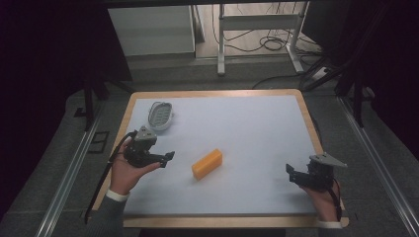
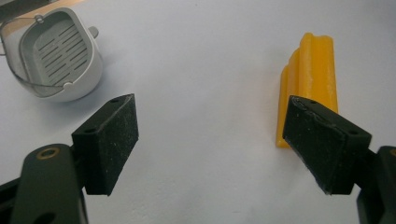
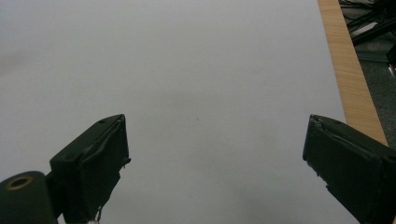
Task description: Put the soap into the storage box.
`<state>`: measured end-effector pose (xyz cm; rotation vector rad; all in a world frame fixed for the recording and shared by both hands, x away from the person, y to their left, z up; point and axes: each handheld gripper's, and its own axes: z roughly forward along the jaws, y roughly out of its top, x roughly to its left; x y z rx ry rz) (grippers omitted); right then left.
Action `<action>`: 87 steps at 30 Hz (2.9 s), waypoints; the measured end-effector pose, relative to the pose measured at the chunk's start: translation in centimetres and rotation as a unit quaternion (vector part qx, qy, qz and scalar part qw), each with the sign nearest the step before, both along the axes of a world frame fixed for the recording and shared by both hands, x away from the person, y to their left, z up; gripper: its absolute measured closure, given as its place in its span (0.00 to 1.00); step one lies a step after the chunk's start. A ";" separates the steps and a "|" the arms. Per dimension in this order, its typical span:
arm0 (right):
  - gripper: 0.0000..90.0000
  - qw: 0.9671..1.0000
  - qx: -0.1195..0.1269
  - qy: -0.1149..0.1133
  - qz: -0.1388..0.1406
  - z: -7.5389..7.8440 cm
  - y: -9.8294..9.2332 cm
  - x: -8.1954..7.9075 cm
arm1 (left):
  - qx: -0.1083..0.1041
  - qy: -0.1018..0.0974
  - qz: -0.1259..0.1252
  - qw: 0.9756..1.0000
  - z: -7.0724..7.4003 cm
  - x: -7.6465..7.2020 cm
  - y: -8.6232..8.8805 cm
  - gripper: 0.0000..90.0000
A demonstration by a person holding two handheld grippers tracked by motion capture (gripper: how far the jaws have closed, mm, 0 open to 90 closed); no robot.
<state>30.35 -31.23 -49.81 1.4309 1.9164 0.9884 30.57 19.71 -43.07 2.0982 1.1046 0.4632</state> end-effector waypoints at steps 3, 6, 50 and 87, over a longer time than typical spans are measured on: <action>0.08 1.000 -0.001 -0.001 -0.001 0.0 0.0 0.0 | 0.000 0.000 -0.001 1.000 0.1 0.1 -0.2 0.21; 0.08 1.000 -0.002 0.000 -0.002 -0.1 0.0 0.0 | 0.001 0.002 -0.004 1.000 0.2 0.1 -0.4 0.21; 0.10 1.000 0.000 -0.001 -0.014 -0.1 -0.2 0.0 | 0.030 -0.007 -0.060 0.998 1.4 1.6 -6.2 0.21; 0.10 1.000 -0.006 0.011 -0.017 -0.8 -0.3 0.2 | 0.070 0.067 -0.110 0.989 -4.2 4.1 -12.4 0.29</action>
